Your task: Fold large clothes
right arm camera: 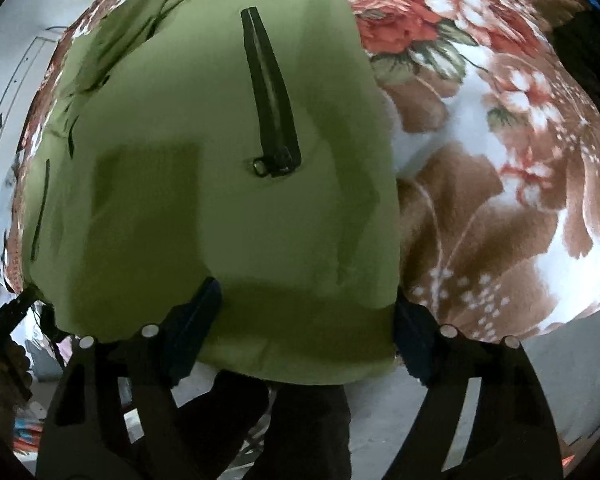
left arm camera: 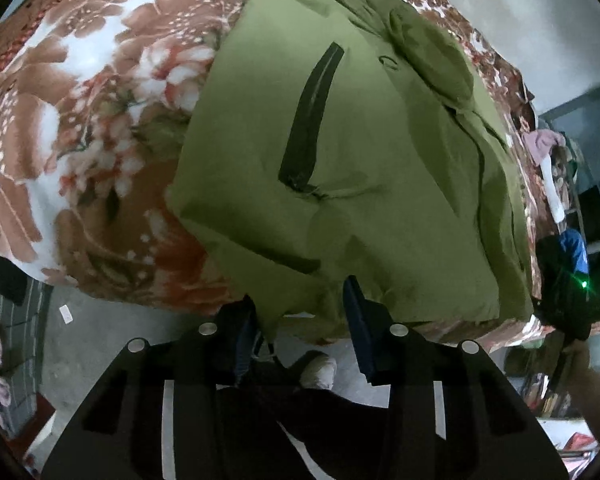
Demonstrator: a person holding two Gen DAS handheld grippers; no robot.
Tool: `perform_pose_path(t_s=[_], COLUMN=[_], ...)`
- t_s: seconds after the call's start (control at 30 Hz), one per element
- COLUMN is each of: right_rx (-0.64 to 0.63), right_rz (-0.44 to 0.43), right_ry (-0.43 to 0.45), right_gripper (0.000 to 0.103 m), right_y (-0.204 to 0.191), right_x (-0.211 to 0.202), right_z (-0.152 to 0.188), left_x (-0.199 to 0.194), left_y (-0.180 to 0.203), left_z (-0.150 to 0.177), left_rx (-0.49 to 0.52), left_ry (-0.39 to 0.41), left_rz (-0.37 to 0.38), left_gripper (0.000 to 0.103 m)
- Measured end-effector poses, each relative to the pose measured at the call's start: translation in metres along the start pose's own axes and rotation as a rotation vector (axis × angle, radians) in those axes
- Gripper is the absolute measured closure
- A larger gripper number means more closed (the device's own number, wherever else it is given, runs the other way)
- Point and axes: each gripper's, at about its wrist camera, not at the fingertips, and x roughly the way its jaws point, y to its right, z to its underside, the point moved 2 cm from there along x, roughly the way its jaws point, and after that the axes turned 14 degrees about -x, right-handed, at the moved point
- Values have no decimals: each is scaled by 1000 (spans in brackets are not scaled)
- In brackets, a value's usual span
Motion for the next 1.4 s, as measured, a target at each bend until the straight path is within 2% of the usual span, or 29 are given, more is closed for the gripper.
perform_pose_path(t_s=[0.03, 0.07, 0.1, 0.13, 0.17, 0.2, 0.23, 0.3, 0.33, 0.47, 0.57, 0.6, 0.63, 0.7, 0.73, 0.77, 0.8, 0.83, 0.9, 1.0, 1.07, 1.2, 1.27, 1.4], right_rx=[6, 19, 31, 36, 39, 41, 38, 15, -9, -87, -87, -77, -54, -15, -14, -18, -20, -21, -25, -47, -80, -158, -176, -185], right_rz=[3, 0, -12, -19, -22, -23, -21, -29, -29, -23, -1, 14, 24, -18, -11, -1, 12, 23, 51, 51, 67, 125, 147, 173], right_ry=[-11, -15, -13, -12, -14, -20, -23, -28, -31, -23, -54, -65, -83, -73, -71, -74, -71, -68, -71, -79, -78, -65, -35, 84], right_gripper=[36, 39, 43, 47, 49, 58, 74, 88, 93, 96, 90, 76, 58, 50, 50, 50, 59, 80, 95, 98, 98, 98, 98, 98], right_y=[2, 5, 7, 7, 8, 9, 8, 3, -5, -34, -42, -41, -37, -35, -37, -39, -42, -45, -56, -65, -76, -110, -108, -109], right_x=[4, 6, 6, 7, 7, 7, 5, 1, -3, -18, -3, 4, 12, 19, 22, 23, 23, 22, 18, 0, -15, -48, -73, -141], right_z=[0, -1, -4, -9, -13, -14, -16, -19, -22, -34, -43, -43, -41, -34, -35, -35, -36, -35, -38, -42, -47, -63, -80, -105], left_x=[4, 8, 12, 17, 18, 17, 15, 11, 7, -13, -4, 1, 11, 19, 22, 24, 26, 26, 26, 10, -9, -39, -54, -79], left_y=[-4, -9, -11, -17, -17, -16, -15, -8, -2, 21, 18, 15, 10, 8, 7, 7, 7, 8, 15, 26, 37, 61, 81, 116], left_z=[-1, -2, -2, -4, -5, -7, -8, -10, -10, -13, -20, -22, -24, -27, -29, -31, -31, -31, -31, -31, -36, -46, -54, -82], left_rx=[-6, -18, -33, -55, -60, -59, -58, -46, -23, 41, 62, 63, 56, 56, 58, 58, 56, 52, 51, 78, 90, 131, 166, 210], left_ry=[-9, -21, -37, -57, -55, -49, -49, -53, -49, -10, -30, -42, -73, -86, -87, -87, -87, -95, -103, -105, -90, -66, -49, 6], left_rz=[-3, -7, -3, 6, 10, 12, 16, 34, 36, 80, 53, 31, 25, 15, 22, 26, 30, 38, 40, 66, 119, 180, 214, 271], left_gripper=[62, 59, 46, 45, 48, 69, 80, 91, 93, 94, 92, 89, 81, 67, 67, 68, 79, 89, 93, 95, 95, 95, 95, 95])
